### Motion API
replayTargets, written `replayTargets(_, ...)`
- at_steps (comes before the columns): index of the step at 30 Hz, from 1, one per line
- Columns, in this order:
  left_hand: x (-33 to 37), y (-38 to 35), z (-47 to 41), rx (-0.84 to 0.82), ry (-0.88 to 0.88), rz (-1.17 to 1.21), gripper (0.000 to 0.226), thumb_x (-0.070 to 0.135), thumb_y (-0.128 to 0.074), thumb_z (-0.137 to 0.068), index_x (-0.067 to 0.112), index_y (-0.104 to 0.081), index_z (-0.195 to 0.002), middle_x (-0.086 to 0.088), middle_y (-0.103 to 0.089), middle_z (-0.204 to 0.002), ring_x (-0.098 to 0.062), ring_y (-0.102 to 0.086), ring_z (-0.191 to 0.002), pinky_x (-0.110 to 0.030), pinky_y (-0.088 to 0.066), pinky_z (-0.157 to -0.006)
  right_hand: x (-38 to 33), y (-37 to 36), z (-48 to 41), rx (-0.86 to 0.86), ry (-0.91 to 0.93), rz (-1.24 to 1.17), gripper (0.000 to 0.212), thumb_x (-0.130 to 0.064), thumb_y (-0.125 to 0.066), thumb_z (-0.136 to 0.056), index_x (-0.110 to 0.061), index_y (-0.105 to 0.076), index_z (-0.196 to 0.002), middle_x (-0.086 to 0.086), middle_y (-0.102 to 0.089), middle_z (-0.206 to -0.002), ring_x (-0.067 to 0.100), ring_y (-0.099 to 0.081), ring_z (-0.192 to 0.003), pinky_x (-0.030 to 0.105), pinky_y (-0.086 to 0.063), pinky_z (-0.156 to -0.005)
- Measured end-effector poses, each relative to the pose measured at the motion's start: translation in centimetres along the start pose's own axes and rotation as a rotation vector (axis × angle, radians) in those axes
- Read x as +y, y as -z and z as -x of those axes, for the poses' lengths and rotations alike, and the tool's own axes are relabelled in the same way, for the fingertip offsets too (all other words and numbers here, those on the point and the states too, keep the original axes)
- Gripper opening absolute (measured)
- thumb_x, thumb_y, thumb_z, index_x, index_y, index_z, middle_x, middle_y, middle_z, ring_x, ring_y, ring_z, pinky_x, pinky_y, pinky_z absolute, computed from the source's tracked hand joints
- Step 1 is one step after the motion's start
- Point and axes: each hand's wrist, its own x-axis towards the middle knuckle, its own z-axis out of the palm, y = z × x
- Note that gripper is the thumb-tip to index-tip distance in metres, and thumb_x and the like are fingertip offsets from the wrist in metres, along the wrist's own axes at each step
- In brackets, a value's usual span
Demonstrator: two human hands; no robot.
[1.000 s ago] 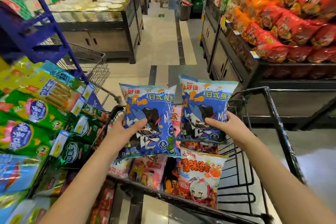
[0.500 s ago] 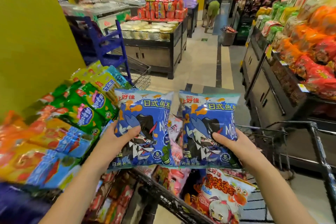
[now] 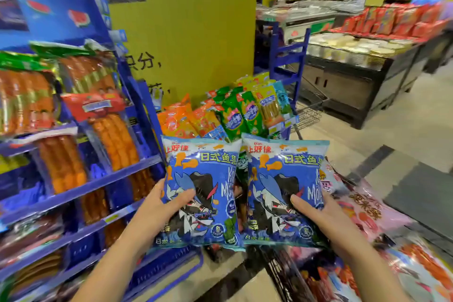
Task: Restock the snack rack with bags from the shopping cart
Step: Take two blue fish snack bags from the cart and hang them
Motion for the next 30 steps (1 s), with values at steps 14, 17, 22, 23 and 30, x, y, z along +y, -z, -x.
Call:
replayTargets(14,-4.7,18.8,21.1,0.549,0.063,0.010,0.076,0.082,-0.082,-0.059,0.056,-0.059,-0.127,0.022,-0.072,-0.124,-0.016,-0.064,-0.125,-0.052,-0.047,-0.111,-4.2,-22.0,4.3,-0.552,0.098,0.115,0.057,-0.061,-0.084,-0.065,-0.045,-0.064,-0.117,-0.020,-0.077,-0.108,0.005,-0.075,-0.095,0.033,-0.055,-0.089)
replayTargets(17,-5.6,22.6,26.7,0.646,0.066,0.060,0.072,0.080,-0.082,-0.059,0.054,-0.061,-0.123,0.021,-0.074,-0.119,-0.015,-0.069,-0.118,-0.051,-0.052,-0.105,-5.2,-27.7,7.4,-0.652,0.128,0.135,0.044,-0.049,-0.079,-0.073,-0.046,-0.063,-0.114,-0.025,-0.075,-0.103,-0.004,-0.073,-0.088,0.024,-0.052,-0.080)
replayTargets(22,-7.9,29.9,38.1,0.801,0.034,0.109,0.097,0.086,-0.082,-0.042,0.044,-0.062,-0.127,0.020,-0.076,-0.114,-0.012,-0.073,-0.107,-0.045,-0.056,-0.098,-5.4,-39.0,15.0,-0.826,0.188,0.169,0.072,-0.078,-0.082,-0.056,-0.051,-0.064,-0.121,-0.028,-0.073,-0.113,-0.002,-0.071,-0.101,0.035,-0.049,-0.094)
replayTargets(23,-8.4,31.3,40.6,0.832,0.041,0.122,0.102,0.087,-0.083,-0.039,0.042,-0.062,-0.128,0.018,-0.076,-0.114,-0.013,-0.074,-0.106,-0.046,-0.057,-0.097,-5.2,-41.2,16.7,-0.858,0.190,0.171,0.076,-0.078,-0.083,-0.055,-0.049,-0.065,-0.122,-0.025,-0.073,-0.115,0.000,-0.071,-0.104,0.036,-0.049,-0.095)
replayTargets(30,-12.4,40.6,55.6,0.951,-0.023,0.231,0.088,0.071,-0.091,-0.048,0.042,-0.061,-0.125,0.005,-0.078,-0.117,-0.026,-0.076,-0.105,-0.052,-0.057,-0.097,-3.3,-55.6,28.7,-1.043,0.180,0.166,0.060,-0.051,-0.078,-0.072,-0.037,-0.062,-0.128,-0.016,-0.075,-0.117,0.006,-0.072,-0.105,0.033,-0.051,-0.093)
